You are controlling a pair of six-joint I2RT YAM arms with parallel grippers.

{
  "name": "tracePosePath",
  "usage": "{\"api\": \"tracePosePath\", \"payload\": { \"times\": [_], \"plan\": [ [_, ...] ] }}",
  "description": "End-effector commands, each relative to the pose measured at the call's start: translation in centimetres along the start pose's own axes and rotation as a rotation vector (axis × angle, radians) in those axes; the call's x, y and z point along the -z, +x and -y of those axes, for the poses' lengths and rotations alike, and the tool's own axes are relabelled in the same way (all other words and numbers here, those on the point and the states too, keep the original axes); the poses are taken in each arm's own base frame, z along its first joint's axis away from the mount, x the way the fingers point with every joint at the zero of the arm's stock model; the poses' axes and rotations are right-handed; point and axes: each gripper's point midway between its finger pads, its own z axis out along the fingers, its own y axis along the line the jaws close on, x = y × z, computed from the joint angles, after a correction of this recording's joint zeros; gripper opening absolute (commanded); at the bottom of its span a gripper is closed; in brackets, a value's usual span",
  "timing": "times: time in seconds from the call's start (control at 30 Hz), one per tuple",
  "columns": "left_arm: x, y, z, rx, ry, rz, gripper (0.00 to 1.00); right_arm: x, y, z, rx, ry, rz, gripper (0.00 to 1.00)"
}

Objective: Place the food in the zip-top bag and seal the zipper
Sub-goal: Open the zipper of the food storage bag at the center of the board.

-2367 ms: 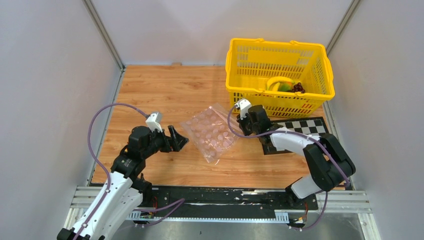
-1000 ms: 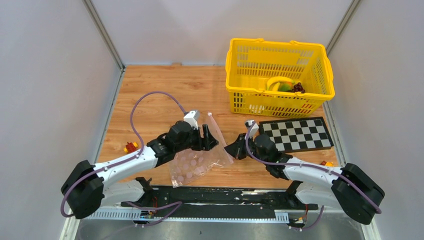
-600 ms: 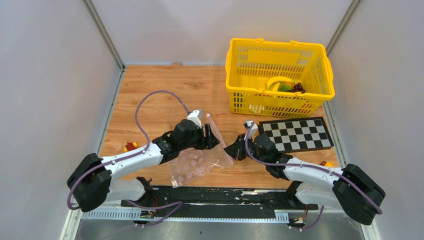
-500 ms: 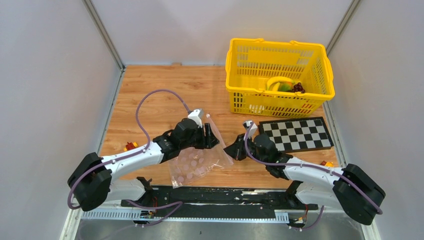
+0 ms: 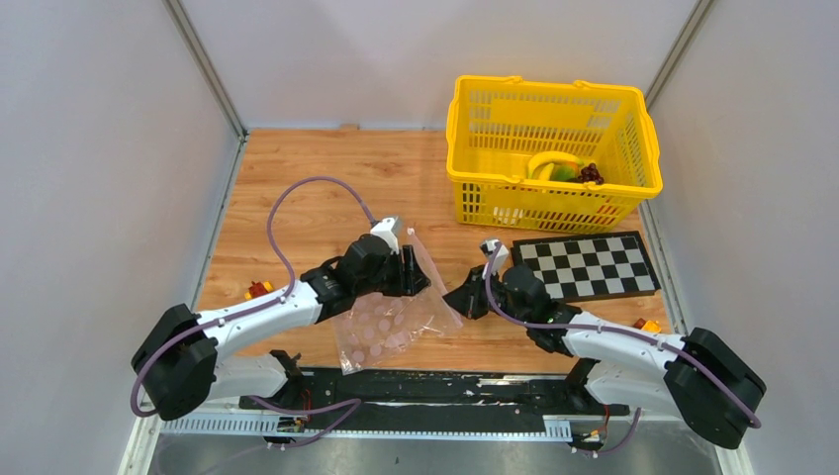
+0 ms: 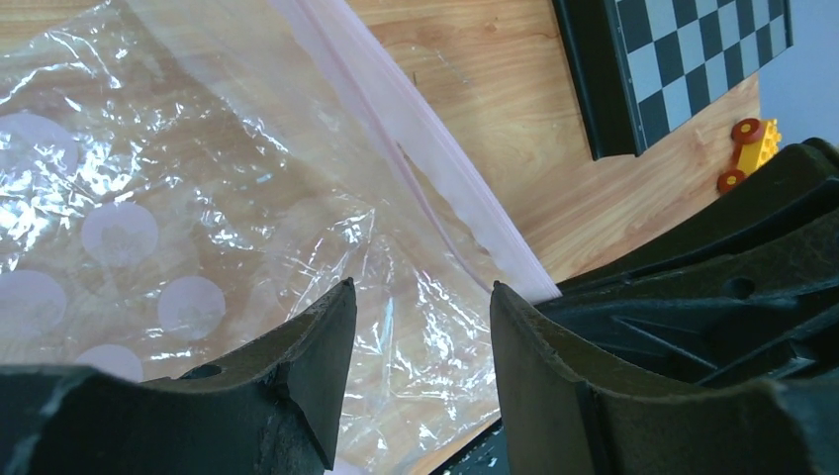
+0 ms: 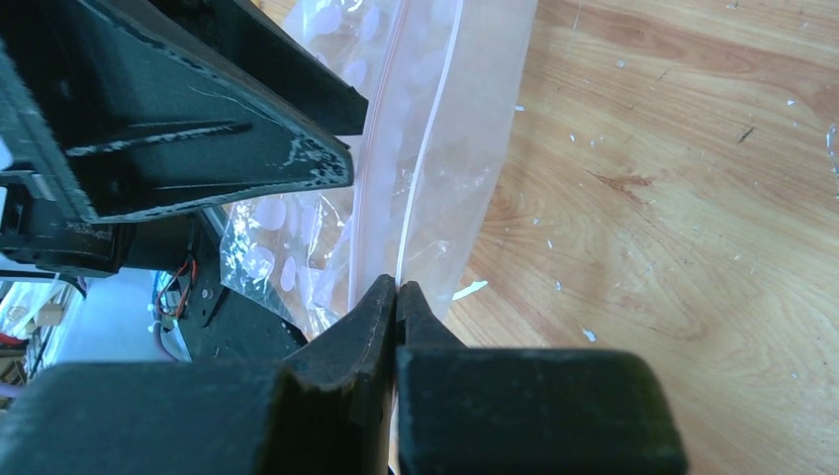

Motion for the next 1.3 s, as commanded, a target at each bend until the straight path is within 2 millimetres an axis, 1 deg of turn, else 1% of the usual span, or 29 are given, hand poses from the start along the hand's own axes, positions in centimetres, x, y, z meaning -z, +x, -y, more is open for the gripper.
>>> {"api": "tracePosePath", "payload": {
  "times": [0.0,0.1,0.2,0.3,0.4,0.5,0.57,0.6,0.67,0.7,0.8,0.9,0.97,1.27],
  "plan": [
    [-0.3,-0.8,0.9,-0.011,0.011,0.014,0.6,0.3,-1.7,-1.8,0.028,-0.056,0.055,0.0],
    [-0.8,-0.7,0.7,-0.012,0.011,0.021,0.61,0.4,-1.8,-1.8,0.048,-0.053,0.058,0.0],
    [-1.1,-0.9,1.6,-0.008,0.048,0.027,0.63,0.3,-1.6,-1.7,0.07,-0.05,0.036,0.0],
    [-0.6,-1.2,2.4,-0.004,0.08,0.037,0.66,0.3,-1.1,-1.3,0.072,-0.03,0.016,0.0],
    [0.3,-1.5,3.2,-0.001,0.113,0.053,0.7,0.2,-1.0,-0.8,0.06,-0.004,0.021,0.0],
    [1.0,-2.0,3.1,0.004,0.111,0.081,0.72,-0.1,-1.0,-0.7,0.051,0.001,0.021,0.0],
    [1.1,-2.2,2.7,0.005,0.093,0.1,0.75,-0.4,-0.7,-1.1,0.061,-0.018,0.002,0.0],
    [0.9,-2.4,2.0,0.007,0.065,0.119,0.76,-0.5,-0.5,-1.4,0.069,-0.037,-0.008,0.0],
    [0.3,-2.2,1.2,0.013,0.029,0.123,0.75,-0.6,-0.2,-2.1,0.087,-0.07,-0.022,0.0],
    [0.0,-2.0,1.2,0.011,0.03,0.115,0.74,-0.6,-0.1,-2.2,0.096,-0.074,-0.024,0.0],
    [-1.0,-0.9,1.2,0.022,0.046,0.071,0.7,-0.6,0.0,-2.2,0.104,-0.071,-0.018,0.0],
    [-1.5,-0.1,0.6,0.029,0.026,0.042,0.68,-0.5,-0.3,-2.1,0.103,-0.064,-0.003,0.0],
    [-1.5,0.2,0.2,0.031,0.017,0.039,0.67,-0.4,-0.5,-2.1,0.099,-0.06,0.006,0.0],
    [-0.8,-0.3,0.2,0.019,0.016,0.066,0.64,-0.4,-0.6,-1.7,0.058,-0.04,0.029,0.0]
  ]
}}
